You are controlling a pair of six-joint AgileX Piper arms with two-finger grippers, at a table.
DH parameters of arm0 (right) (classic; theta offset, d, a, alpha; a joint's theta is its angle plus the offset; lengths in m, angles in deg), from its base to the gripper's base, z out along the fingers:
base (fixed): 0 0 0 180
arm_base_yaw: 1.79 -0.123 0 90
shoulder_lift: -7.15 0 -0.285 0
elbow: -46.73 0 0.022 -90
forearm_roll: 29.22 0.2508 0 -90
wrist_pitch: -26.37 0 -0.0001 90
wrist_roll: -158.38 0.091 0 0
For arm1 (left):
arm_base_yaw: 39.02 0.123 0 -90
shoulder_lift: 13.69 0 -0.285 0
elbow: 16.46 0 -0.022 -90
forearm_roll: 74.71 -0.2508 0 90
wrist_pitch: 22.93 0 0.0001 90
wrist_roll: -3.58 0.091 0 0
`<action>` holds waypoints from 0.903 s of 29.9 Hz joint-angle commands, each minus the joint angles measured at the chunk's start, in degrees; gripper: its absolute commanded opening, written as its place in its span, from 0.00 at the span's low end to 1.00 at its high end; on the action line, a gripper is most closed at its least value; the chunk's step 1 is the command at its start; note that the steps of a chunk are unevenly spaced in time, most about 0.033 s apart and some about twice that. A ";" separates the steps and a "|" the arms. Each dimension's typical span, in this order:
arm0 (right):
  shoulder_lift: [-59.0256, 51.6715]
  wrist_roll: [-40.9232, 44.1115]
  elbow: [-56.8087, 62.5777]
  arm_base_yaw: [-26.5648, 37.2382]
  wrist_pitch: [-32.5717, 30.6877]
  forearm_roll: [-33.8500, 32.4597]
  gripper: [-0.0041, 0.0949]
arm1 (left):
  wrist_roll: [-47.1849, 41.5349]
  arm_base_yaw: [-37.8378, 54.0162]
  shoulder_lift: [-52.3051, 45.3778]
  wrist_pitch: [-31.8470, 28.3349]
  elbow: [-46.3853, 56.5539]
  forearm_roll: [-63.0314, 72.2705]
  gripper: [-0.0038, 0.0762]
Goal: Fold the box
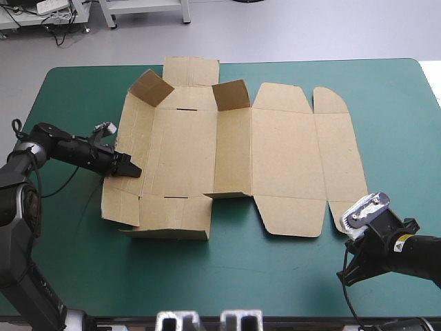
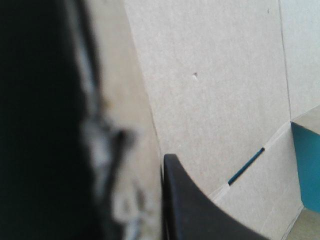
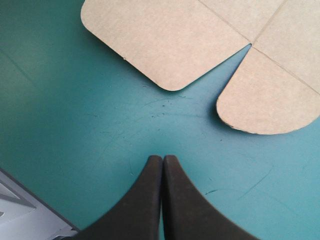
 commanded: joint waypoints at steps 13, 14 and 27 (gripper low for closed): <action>-0.10 -2.59 -1.49 -0.03 11.10 2.48 0.02 | -5.87 -18.91 -15.58 3.54 -28.31 -21.93 0.04; -0.10 -2.59 -1.49 -0.03 12.05 2.48 0.02 | -6.63 -20.45 -15.58 3.54 -30.61 -24.06 0.04; 1.15 -2.44 -9.43 -0.03 19.95 3.43 0.02 | -7.55 -37.68 -15.58 -3.15 -40.39 -52.00 0.03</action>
